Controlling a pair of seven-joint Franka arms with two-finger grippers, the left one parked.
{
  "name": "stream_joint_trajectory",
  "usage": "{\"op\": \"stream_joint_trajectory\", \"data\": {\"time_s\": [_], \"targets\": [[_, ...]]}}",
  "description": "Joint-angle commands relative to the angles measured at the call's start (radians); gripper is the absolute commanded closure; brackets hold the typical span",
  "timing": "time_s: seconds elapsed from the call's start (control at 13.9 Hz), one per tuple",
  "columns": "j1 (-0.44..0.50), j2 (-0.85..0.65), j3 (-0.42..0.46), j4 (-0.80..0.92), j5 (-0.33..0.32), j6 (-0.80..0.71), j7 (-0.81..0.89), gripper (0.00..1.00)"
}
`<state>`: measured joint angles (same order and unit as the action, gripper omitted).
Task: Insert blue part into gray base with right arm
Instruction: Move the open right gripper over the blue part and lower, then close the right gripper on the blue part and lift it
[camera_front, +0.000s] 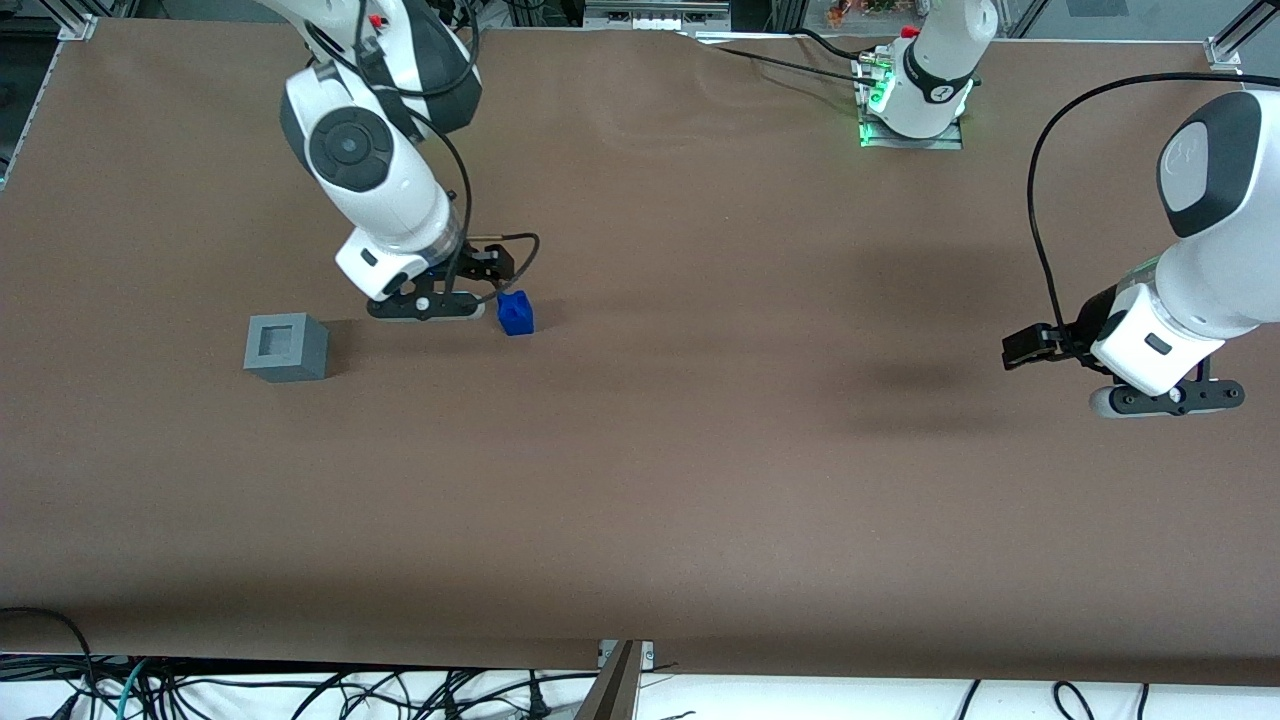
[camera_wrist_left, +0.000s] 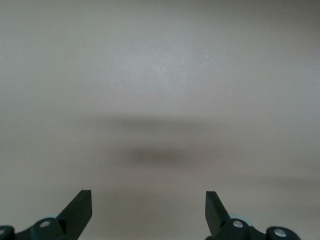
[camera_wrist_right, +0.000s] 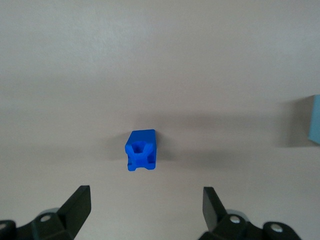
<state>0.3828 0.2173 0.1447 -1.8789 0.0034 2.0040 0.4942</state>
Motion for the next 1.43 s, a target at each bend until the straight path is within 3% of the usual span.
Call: {"op": "stream_joint_trajectory", "data": {"time_s": [0.0, 0.43, 1.0, 1.22, 1.36], "targets": [[0.017, 0.0, -0.007, -0.107, 0.006, 0.14, 0.018, 0.01], [0.044, 0.085, -0.007, -0.256, 0.0, 0.433, 0.017, 0.01], [0.077, 0.146, -0.013, -0.278, -0.049, 0.495, 0.017, 0.03], [0.077, 0.146, -0.014, -0.278, -0.089, 0.495, 0.014, 0.18], [0.077, 0.148, -0.014, -0.276, -0.099, 0.493, 0.014, 0.54]]}}
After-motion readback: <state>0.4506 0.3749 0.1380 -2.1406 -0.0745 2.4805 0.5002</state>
